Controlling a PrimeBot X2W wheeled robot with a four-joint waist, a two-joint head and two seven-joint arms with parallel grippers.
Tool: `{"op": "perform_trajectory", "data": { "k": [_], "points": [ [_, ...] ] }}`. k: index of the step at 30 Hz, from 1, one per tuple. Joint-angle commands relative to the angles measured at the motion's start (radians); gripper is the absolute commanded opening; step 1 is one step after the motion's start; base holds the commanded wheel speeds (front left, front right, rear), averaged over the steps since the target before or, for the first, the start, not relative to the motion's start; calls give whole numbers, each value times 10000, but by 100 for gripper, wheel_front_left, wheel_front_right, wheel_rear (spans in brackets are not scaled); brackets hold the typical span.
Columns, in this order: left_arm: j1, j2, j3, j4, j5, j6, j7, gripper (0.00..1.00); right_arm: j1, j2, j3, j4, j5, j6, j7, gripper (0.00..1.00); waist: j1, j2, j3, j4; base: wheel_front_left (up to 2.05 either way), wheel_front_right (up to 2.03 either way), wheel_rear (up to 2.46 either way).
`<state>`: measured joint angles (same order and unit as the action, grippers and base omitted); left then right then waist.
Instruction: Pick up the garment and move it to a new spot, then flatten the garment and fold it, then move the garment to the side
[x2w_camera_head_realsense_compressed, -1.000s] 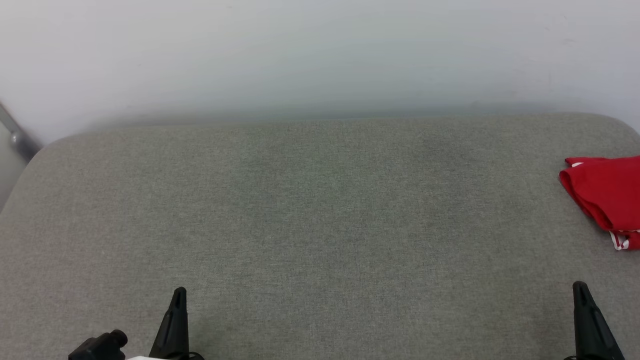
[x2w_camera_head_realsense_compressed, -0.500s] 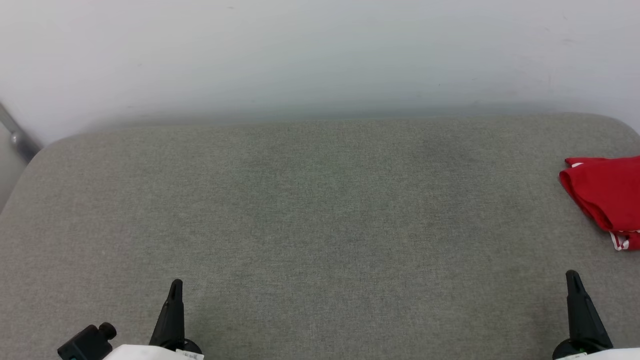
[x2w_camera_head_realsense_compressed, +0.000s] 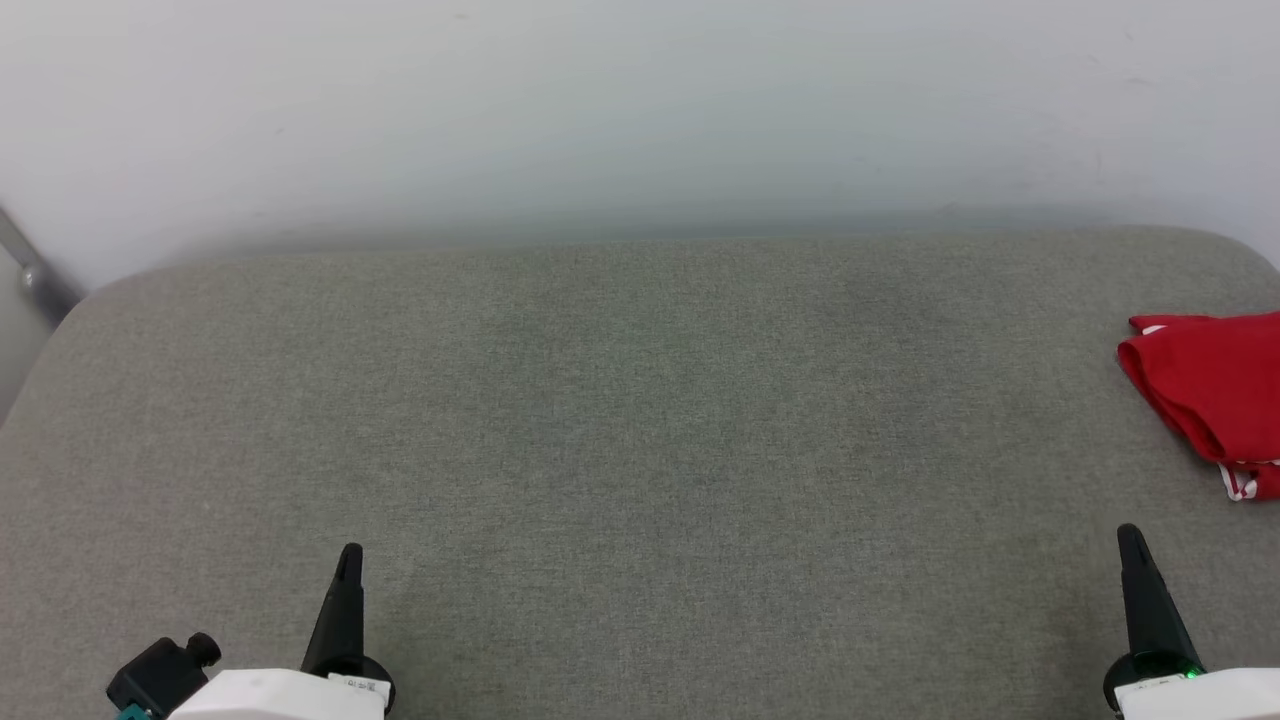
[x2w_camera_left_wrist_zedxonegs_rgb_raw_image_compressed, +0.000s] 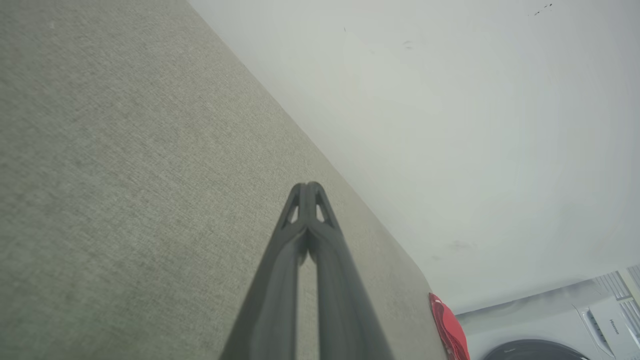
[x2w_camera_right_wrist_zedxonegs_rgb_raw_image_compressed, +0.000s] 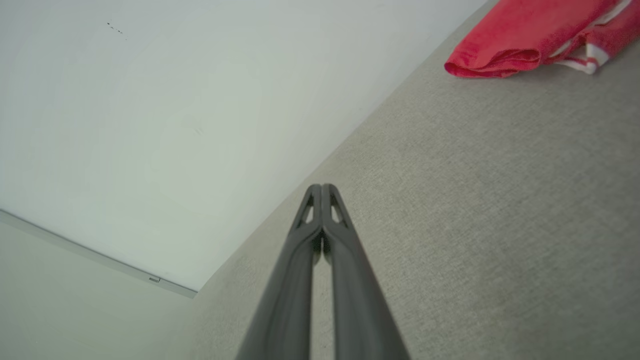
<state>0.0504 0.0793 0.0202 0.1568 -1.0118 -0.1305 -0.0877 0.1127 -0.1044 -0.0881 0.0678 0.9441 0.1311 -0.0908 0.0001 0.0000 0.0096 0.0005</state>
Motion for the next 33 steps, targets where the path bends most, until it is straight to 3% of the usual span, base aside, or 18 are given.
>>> {"op": "perform_trajectory", "data": {
  "k": [1, 33],
  "points": [
    [-293, 52, 63, -38, -349, -2, 87, 0, -334, -26, 12, -5, 385, -1, 70, 0, 0, 0, -2, 0, 0, 0, 0],
    [-966, 28, 316, 423, -3378, -2, 917, 0, -1312, 112, 102, 887, 3760, -2, 899, 0, -1, 0, -28, -2, 0, 0, 0]
  ]
}}
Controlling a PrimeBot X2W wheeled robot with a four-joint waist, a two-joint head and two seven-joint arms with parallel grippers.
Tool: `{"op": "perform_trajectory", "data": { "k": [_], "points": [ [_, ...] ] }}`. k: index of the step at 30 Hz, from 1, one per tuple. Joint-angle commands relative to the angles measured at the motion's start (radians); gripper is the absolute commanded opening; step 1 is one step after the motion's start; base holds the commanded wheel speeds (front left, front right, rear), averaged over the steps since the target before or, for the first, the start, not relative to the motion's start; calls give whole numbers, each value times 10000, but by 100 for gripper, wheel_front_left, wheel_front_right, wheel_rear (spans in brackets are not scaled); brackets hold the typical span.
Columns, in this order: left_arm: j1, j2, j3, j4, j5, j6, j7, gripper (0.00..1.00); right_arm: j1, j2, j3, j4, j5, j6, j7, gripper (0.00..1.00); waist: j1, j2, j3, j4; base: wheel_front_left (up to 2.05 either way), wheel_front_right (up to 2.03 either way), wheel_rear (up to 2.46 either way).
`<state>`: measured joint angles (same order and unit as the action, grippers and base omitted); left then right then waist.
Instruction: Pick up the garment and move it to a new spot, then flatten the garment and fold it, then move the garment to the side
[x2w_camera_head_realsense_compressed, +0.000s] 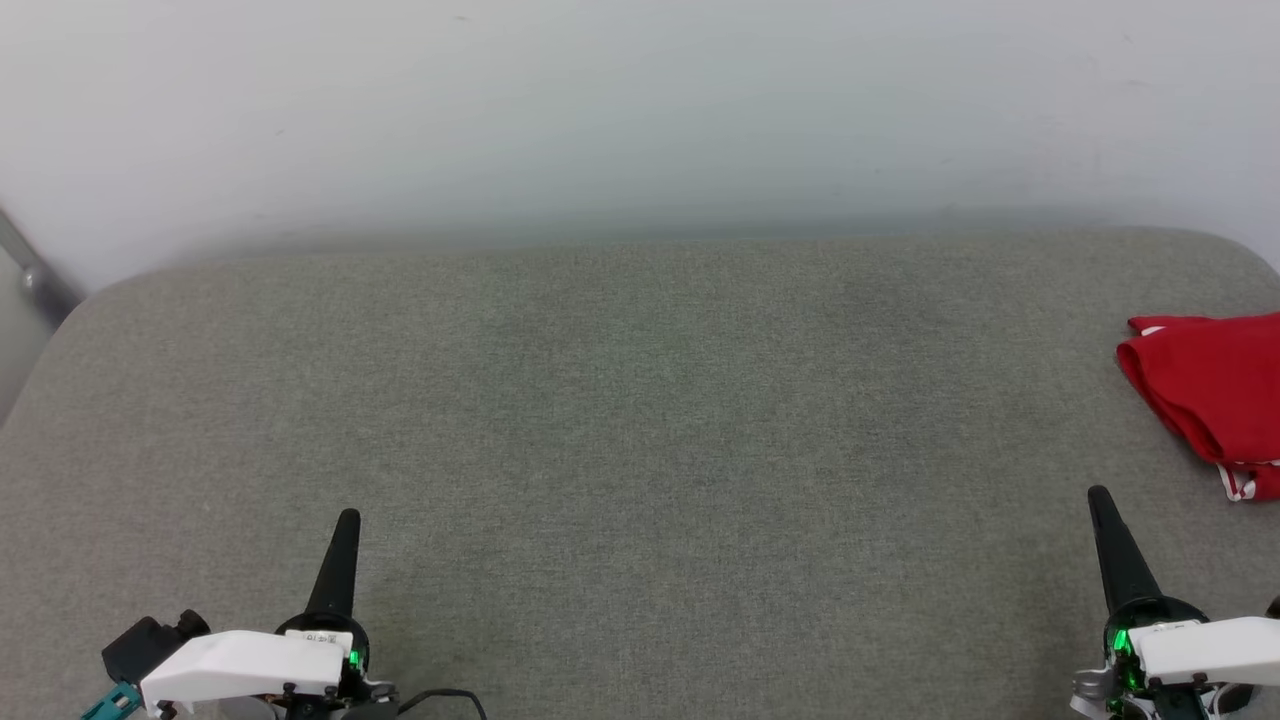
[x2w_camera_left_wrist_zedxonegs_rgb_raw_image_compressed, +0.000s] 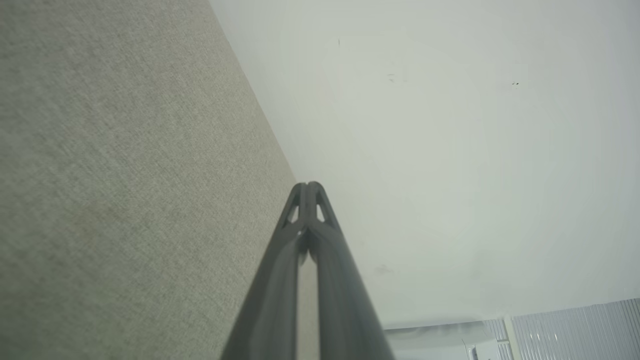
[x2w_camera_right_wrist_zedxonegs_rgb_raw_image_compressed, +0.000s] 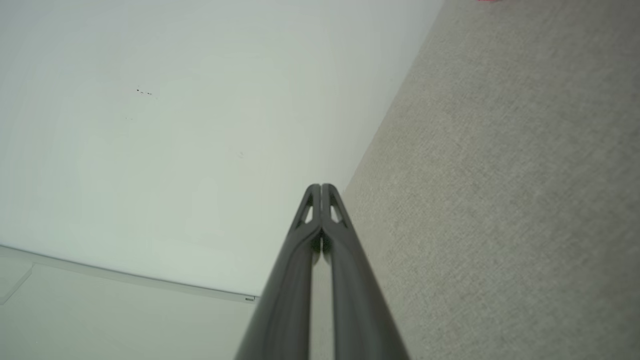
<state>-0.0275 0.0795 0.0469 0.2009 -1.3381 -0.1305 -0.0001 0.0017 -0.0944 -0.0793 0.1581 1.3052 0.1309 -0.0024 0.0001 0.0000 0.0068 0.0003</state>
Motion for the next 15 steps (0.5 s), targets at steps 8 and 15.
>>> {"op": "perform_trajectory", "data": {
  "k": [8, 15],
  "points": [
    [-328, 8, 113, 79, -767, -2, 227, 0, -405, 55, 20, 191, 869, -1, 228, 0, -1, 0, -7, 0, 0, 0, 0],
    [-476, -9, 163, 167, -1295, -2, 391, 0, -584, 90, 23, 342, 1458, -1, 386, 0, -1, 0, -13, -1, 0, 0, 0]
  ]
}}
